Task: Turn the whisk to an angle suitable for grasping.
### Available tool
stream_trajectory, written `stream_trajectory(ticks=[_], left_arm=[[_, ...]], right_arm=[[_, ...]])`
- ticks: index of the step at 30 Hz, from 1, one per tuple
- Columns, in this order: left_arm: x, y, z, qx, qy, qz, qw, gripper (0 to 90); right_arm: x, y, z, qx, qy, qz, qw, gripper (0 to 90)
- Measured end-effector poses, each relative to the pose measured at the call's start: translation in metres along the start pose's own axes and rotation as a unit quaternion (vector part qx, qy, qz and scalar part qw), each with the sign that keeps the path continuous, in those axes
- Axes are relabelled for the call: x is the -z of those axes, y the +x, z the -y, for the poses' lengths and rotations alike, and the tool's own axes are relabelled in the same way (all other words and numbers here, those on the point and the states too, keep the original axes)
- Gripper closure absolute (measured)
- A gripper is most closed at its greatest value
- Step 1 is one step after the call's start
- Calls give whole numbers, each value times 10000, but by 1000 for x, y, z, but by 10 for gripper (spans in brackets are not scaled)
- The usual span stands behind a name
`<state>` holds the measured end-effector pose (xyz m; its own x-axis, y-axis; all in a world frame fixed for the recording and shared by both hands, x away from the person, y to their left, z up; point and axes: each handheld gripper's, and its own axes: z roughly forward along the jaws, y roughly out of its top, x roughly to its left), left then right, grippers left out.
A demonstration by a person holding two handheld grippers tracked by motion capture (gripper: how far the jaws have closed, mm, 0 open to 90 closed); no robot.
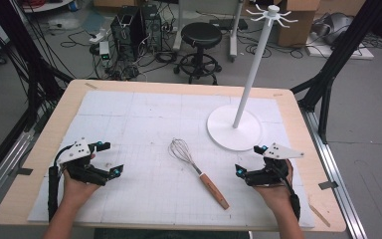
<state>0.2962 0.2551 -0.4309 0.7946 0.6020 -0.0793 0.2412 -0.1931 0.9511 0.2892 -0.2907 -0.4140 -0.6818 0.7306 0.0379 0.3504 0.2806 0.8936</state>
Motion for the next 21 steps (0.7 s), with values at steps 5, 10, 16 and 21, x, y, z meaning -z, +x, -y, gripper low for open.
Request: stream_trajectory(ticks=[5,10,16,21], left_arm=[[0,-1,0,-44,60,-20,10000,17],[1,-4,0,-152,118,-8,9998,17],[1,-3,0,-148,86,-8,9999,17],[0,-4,0,-136,115,3,9998,17]], right_arm=[[2,1,0,16,32,96,9999,4],[2,5,-2,78,38,85,9999,3],[2,13,-9,225,-3,104,9997,4],[0,17,-11,289,10,65,9996,4]])
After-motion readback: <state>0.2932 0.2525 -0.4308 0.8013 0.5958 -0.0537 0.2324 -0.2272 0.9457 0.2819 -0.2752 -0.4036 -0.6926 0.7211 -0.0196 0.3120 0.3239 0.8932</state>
